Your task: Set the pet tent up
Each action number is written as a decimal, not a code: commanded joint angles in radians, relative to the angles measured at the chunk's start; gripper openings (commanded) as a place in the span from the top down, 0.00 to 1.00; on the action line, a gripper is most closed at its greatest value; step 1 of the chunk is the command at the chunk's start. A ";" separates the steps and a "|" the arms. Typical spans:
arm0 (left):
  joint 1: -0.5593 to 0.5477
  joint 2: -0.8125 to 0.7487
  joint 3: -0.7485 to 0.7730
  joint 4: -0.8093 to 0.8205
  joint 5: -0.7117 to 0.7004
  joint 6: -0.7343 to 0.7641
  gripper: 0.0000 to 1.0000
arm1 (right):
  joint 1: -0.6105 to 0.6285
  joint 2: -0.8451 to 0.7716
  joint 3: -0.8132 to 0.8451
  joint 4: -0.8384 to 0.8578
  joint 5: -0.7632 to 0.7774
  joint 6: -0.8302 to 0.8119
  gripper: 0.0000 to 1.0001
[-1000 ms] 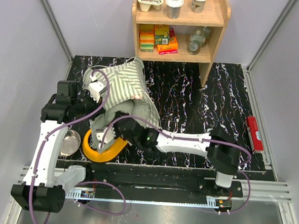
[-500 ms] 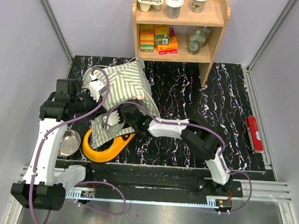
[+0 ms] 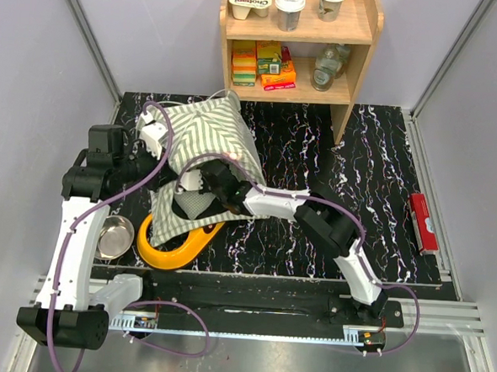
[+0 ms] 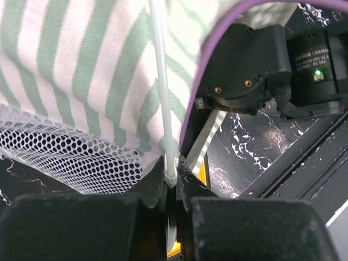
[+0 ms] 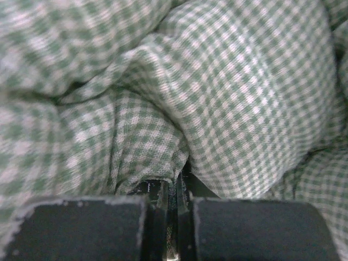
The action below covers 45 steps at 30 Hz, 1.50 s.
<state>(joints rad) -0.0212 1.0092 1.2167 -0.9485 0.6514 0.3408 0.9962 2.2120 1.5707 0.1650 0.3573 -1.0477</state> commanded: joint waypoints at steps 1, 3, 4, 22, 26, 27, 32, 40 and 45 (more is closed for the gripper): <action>0.001 -0.040 -0.022 0.086 0.008 -0.123 1.00 | 0.036 -0.102 -0.092 -0.001 -0.032 0.112 1.00; 0.007 -0.029 -0.026 0.135 -0.002 -0.170 1.00 | 0.070 -0.159 -0.161 0.005 -0.079 0.126 1.00; 0.007 -0.023 -0.029 0.158 -0.001 -0.195 1.00 | 0.087 -0.184 -0.199 0.024 -0.098 0.138 1.00; 0.006 -0.021 -0.075 0.237 -0.082 -0.235 1.00 | 0.111 -0.549 -0.411 0.192 -0.336 0.484 0.36; 0.007 -0.020 -0.059 0.231 -0.055 -0.244 1.00 | 0.110 -0.609 -0.466 0.321 -0.354 0.690 0.29; 0.007 -0.021 -0.056 0.229 -0.047 -0.247 1.00 | 0.110 -0.614 -0.466 0.332 -0.354 0.730 0.28; 0.007 -0.030 -0.060 0.231 -0.045 -0.249 1.00 | 0.093 -0.615 -0.462 0.343 -0.376 0.804 0.20; 0.007 -0.037 -0.051 0.235 -0.003 -0.276 1.00 | 0.016 -0.516 -0.483 0.644 -0.213 1.216 0.45; 0.007 -0.041 -0.059 0.246 0.007 -0.284 1.00 | 0.016 -0.398 -0.384 0.702 -0.037 1.276 0.44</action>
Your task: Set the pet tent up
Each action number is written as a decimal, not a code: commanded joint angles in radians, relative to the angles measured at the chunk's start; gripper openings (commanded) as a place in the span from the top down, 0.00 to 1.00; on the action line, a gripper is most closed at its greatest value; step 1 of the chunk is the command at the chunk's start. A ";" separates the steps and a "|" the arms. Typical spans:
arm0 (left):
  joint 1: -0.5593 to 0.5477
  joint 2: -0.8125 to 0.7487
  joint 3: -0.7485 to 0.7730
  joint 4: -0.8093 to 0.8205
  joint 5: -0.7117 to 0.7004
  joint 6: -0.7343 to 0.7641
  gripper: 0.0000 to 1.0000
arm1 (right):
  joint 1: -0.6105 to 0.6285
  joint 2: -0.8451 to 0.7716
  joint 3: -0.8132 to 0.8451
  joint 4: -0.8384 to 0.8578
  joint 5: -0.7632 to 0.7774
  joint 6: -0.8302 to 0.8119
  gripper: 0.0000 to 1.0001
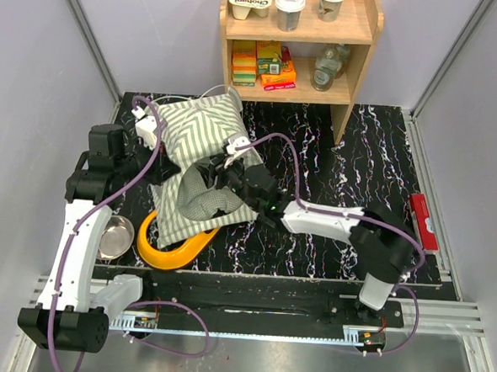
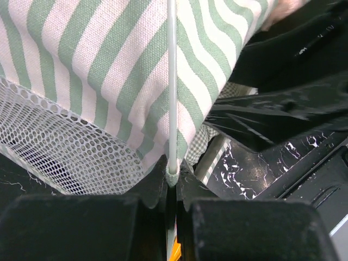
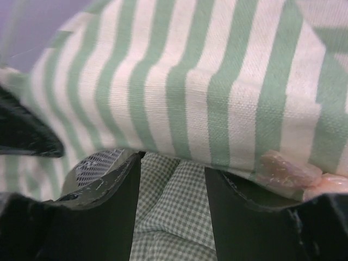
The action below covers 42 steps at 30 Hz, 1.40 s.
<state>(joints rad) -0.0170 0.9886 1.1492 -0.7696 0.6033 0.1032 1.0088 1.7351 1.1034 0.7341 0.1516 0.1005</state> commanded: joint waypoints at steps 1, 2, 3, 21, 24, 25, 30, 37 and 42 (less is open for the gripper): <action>0.003 -0.022 0.009 0.067 0.059 -0.046 1.00 | 0.004 0.098 0.099 0.139 0.180 0.134 0.44; 0.003 -0.024 0.012 0.069 0.064 -0.048 1.00 | 0.004 0.119 0.113 0.152 0.193 0.145 0.43; 0.003 -0.022 0.014 0.069 0.072 -0.048 1.00 | 0.004 0.139 0.122 0.178 0.204 0.160 0.41; 0.003 -0.015 0.003 0.072 0.105 -0.050 1.00 | -0.013 0.305 0.192 0.495 0.258 0.157 1.00; 0.003 -0.010 0.014 0.081 0.060 -0.034 1.00 | -0.013 0.239 0.075 0.456 0.148 0.154 1.00; 0.003 -0.010 0.015 0.087 0.032 -0.030 1.00 | -0.013 0.195 0.023 0.436 0.067 0.151 1.00; 0.006 0.012 0.027 0.107 0.015 -0.025 1.00 | -0.012 0.029 -0.109 0.217 -0.206 0.113 1.00; 0.006 0.018 0.038 0.101 0.101 -0.076 1.00 | 0.005 0.067 -0.097 0.331 0.000 0.094 0.66; 0.003 -0.002 0.049 0.101 0.110 -0.092 1.00 | 0.007 0.225 0.039 0.447 0.159 0.159 0.52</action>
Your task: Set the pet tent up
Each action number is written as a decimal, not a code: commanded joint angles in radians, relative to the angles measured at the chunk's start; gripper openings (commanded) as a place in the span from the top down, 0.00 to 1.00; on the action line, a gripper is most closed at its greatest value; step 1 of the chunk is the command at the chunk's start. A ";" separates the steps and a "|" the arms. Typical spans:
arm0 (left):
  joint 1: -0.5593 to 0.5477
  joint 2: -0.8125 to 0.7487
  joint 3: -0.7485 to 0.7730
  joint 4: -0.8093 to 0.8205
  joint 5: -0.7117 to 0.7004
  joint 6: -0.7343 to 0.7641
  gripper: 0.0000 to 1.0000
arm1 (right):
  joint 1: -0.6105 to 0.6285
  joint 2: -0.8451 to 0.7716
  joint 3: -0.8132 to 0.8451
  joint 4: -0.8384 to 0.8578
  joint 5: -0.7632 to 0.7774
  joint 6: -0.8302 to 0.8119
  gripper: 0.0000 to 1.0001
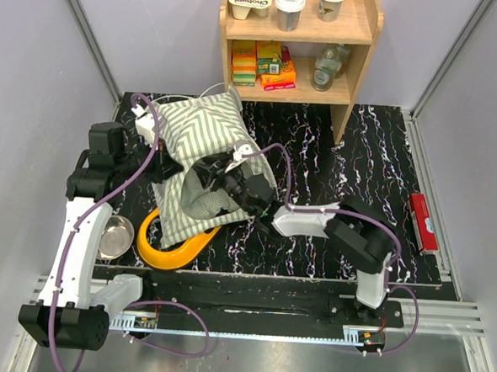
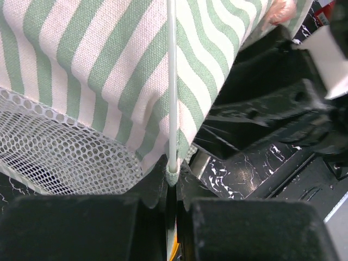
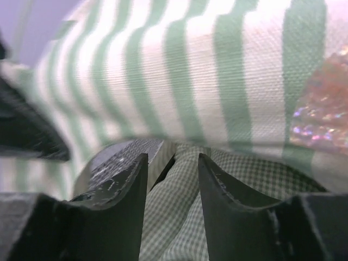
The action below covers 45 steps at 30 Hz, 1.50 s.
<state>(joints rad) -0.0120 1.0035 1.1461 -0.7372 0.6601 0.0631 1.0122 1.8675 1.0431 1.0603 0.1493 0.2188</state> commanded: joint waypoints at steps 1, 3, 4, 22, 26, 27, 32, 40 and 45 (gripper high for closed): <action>0.000 -0.016 0.049 0.070 0.059 -0.057 1.00 | 0.000 0.116 0.119 0.151 0.185 0.036 0.48; -0.002 -0.016 0.044 0.068 0.076 -0.060 1.00 | -0.001 0.145 0.159 0.194 0.232 0.022 0.41; -0.002 -0.014 0.041 0.070 0.081 -0.060 1.00 | -0.003 0.157 0.185 0.198 0.258 0.016 0.38; -0.011 0.014 0.035 0.085 0.130 -0.094 1.00 | -0.014 0.338 0.457 0.409 0.299 -0.041 0.39; -0.011 0.014 0.038 0.085 0.134 -0.095 1.00 | -0.015 0.337 0.451 0.432 0.286 -0.048 0.86; -0.011 0.015 0.041 0.087 0.134 -0.095 1.00 | -0.015 0.329 0.437 0.432 0.280 -0.056 0.94; -0.011 0.023 0.055 0.090 0.049 -0.071 1.00 | -0.017 0.222 0.278 0.391 0.159 -0.075 1.00; -0.009 0.053 0.076 0.150 -0.102 -0.008 1.00 | -0.015 -0.137 0.083 -0.246 -0.272 -0.010 1.00; -0.011 0.066 0.075 0.180 -0.112 -0.034 1.00 | -0.017 -0.225 0.095 -0.518 -0.528 -0.096 1.00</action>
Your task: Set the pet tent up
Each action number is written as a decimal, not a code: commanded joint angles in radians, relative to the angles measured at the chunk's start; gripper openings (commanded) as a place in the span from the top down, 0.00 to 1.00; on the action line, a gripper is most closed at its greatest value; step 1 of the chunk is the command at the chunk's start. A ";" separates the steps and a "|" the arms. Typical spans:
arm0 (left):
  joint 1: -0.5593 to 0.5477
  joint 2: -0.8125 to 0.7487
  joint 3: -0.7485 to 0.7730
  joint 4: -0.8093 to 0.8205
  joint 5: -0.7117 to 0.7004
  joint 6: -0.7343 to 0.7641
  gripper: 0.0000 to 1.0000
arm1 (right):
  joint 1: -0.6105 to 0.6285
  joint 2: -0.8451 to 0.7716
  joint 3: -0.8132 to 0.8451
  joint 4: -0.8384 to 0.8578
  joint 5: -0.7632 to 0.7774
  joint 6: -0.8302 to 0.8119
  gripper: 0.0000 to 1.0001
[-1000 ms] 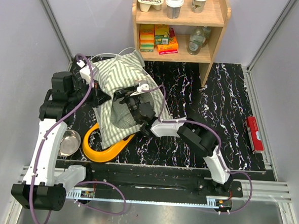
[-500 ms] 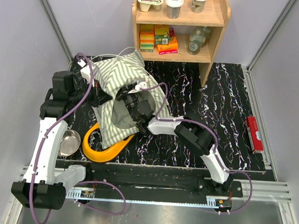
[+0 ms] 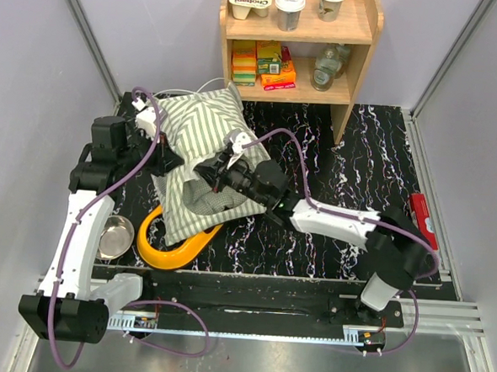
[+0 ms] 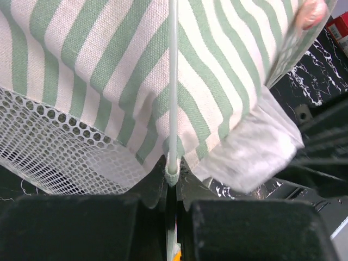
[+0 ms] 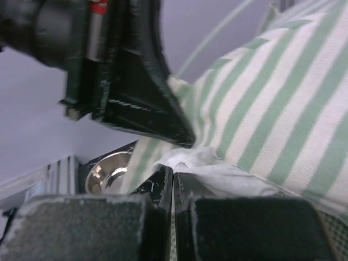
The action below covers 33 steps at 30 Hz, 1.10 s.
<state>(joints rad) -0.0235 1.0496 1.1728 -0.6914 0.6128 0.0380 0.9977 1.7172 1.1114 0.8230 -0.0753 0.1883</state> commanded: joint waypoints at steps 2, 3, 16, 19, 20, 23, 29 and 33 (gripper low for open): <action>0.002 0.020 0.051 0.135 -0.067 -0.010 1.00 | -0.001 -0.071 0.109 -0.492 -0.398 -0.122 1.00; 0.002 0.015 0.050 0.135 -0.067 -0.010 1.00 | -0.002 -0.067 0.148 -0.568 -0.464 -0.153 1.00; 0.002 0.012 0.024 0.144 -0.059 -0.035 1.00 | -0.004 -0.051 0.347 -0.721 -0.860 -0.033 0.92; 0.002 0.009 0.021 0.145 -0.056 -0.035 1.00 | 0.001 -0.027 0.367 -0.852 -0.707 -0.088 0.83; 0.002 0.010 0.019 0.145 -0.053 -0.035 1.00 | 0.008 -0.025 0.363 -0.884 -0.666 -0.116 0.78; 0.002 0.012 0.021 0.147 -0.054 -0.035 1.00 | 0.068 -0.059 0.321 -0.972 -0.456 -0.255 0.67; 0.002 0.018 0.013 0.150 -0.027 -0.035 1.00 | 0.094 -0.214 0.124 -0.868 -0.027 -0.251 0.55; 0.002 0.018 0.008 0.150 -0.010 -0.035 1.00 | 0.056 -0.301 0.004 -0.711 0.237 -0.136 0.59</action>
<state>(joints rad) -0.0280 1.0676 1.1759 -0.6464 0.5835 0.0330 1.0969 1.5364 1.1812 -0.0647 -0.2058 -0.0254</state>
